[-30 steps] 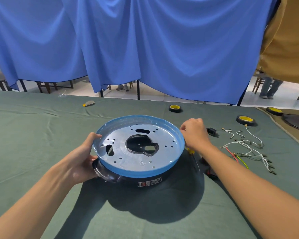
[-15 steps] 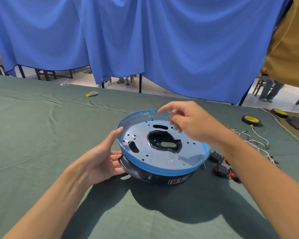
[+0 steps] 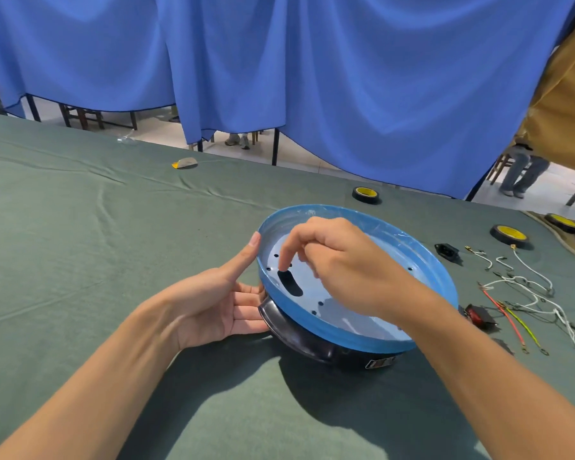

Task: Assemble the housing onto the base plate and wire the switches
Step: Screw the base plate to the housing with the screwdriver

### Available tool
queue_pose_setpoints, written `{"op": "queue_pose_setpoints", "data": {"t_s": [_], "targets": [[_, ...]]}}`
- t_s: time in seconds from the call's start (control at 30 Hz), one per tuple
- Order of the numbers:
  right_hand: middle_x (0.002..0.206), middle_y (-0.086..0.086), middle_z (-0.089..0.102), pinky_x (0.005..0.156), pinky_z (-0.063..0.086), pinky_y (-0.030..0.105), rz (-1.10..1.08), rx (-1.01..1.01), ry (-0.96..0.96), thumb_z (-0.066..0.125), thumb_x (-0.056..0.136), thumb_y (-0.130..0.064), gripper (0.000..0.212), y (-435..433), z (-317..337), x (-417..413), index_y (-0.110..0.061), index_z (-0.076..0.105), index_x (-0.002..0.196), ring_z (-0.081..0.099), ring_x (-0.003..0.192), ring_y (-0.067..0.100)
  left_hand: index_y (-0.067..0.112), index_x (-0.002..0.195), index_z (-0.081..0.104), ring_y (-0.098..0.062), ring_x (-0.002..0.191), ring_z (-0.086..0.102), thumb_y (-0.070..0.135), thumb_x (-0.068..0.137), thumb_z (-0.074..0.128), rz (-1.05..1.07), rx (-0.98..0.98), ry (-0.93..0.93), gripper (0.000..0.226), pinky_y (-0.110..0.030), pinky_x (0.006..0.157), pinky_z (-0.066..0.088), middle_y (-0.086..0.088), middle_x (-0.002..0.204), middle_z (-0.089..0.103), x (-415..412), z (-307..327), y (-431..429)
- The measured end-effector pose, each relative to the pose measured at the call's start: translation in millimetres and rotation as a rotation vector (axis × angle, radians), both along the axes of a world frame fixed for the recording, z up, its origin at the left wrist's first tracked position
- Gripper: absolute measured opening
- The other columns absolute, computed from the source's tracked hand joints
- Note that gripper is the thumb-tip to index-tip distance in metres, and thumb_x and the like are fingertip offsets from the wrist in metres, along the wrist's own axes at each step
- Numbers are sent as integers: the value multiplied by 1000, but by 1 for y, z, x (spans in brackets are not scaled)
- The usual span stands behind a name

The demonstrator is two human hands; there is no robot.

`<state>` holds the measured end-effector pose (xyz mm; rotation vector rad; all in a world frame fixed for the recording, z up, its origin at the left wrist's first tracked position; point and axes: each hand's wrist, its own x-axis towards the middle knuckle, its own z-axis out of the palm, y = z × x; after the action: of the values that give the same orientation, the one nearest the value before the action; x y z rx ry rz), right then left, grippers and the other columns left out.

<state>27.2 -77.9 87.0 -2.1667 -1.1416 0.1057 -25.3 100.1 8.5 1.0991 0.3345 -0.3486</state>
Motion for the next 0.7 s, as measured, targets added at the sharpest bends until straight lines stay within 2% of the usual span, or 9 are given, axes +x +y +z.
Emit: {"op": "queue_pose_setpoints", "data": {"t_s": [0.07, 0.13, 0.2, 0.23, 0.3, 0.4, 0.47, 0.57, 0.7], "targets": [[76, -7, 55, 64, 36, 25, 31, -103, -133, 36, 93, -2, 33, 4, -4, -7, -15, 65, 84, 50, 74, 2, -4, 96, 69, -28, 77, 72, 68, 58, 74, 3, 11, -15, 82, -36, 70, 60, -19, 93, 69, 1, -2, 0], [81, 7, 59, 66, 40, 36, 66, -183, -315, 37, 97, -16, 30, 6, -13, -14, -4, 61, 83, 49, 75, 14, 0, 85, 75, -27, 74, 72, 68, 58, 73, 16, 8, -33, 73, -34, 68, 60, -16, 85, 70, 1, -4, 0], [73, 6, 57, 66, 41, 36, 0, -152, -294, 45, 95, -41, 42, 7, -18, -19, -6, 58, 76, 46, 70, 15, 3, 83, 76, -26, 72, 72, 69, 60, 72, 19, 17, -51, 69, -34, 68, 59, -14, 79, 71, 2, -6, 1], [71, 3, 55, 64, 41, 34, -13, -156, -313, 48, 93, -47, 43, 7, -19, -21, -9, 57, 75, 46, 68, 14, 3, 81, 77, -26, 71, 72, 69, 60, 72, 17, 24, -55, 70, -34, 69, 59, -14, 77, 71, 2, -7, 1], [69, -1, 51, 59, 36, 32, 10, -225, -444, 50, 94, -42, 37, 9, -21, -24, -14, 51, 69, 45, 66, 15, 1, 72, 77, -26, 72, 72, 71, 56, 74, 6, 26, -53, 71, -34, 70, 59, -15, 77, 71, 1, -8, 1], [60, -4, 39, 55, 24, 32, 8, -215, -485, 51, 95, -32, 43, 12, -13, -22, -22, 33, 57, 37, 59, 15, 0, 74, 77, -28, 79, 73, 69, 51, 80, 17, -11, -47, 73, -35, 71, 59, -18, 87, 71, -1, -8, 1], [53, -5, 38, 54, 25, 33, -18, -158, -417, 54, 94, -29, 43, 11, -4, -17, -18, 39, 55, 35, 53, 14, -1, 78, 77, -30, 83, 73, 67, 58, 77, 15, -25, -50, 71, -35, 70, 60, -20, 93, 72, -1, -8, 0], [47, -4, 36, 48, 28, 24, -46, -56, -284, 59, 91, -27, 39, 7, 7, -8, -8, 52, 58, 34, 50, 14, 0, 78, 77, -29, 84, 73, 62, 66, 75, 29, 6, -55, 63, -36, 72, 60, -22, 98, 71, -1, -6, -1], [42, -8, 37, 47, 28, 19, -41, -48, -219, 61, 89, -30, 42, 7, 9, -5, -19, 47, 51, 36, 47, 9, -2, 89, 71, -28, 78, 72, 51, 69, 76, 67, 38, -40, 56, -36, 71, 60, -19, 89, 71, -3, -4, -1]]}}
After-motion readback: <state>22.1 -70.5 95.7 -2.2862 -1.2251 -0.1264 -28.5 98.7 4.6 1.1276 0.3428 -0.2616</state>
